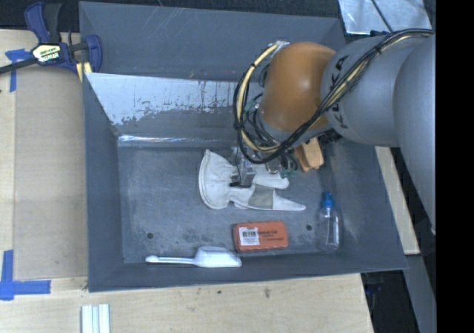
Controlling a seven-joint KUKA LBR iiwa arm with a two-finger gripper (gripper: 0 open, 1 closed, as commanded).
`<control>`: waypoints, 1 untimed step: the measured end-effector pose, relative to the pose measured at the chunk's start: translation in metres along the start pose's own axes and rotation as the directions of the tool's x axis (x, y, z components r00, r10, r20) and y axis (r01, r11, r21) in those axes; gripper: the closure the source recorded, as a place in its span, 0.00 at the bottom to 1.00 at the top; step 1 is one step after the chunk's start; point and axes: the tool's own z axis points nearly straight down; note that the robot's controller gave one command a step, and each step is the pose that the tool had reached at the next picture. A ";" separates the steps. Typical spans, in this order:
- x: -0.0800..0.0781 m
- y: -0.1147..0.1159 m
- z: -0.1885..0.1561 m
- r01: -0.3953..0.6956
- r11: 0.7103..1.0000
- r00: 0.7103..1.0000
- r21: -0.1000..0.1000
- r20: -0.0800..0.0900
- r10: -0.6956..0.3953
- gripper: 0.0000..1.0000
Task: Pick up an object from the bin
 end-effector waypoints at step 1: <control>0.003 -0.008 -0.185 0.062 0.998 0.998 0.001 0.007 -0.062 1.00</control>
Offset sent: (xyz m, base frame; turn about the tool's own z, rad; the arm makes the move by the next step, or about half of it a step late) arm 0.0000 0.0000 0.0000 0.0000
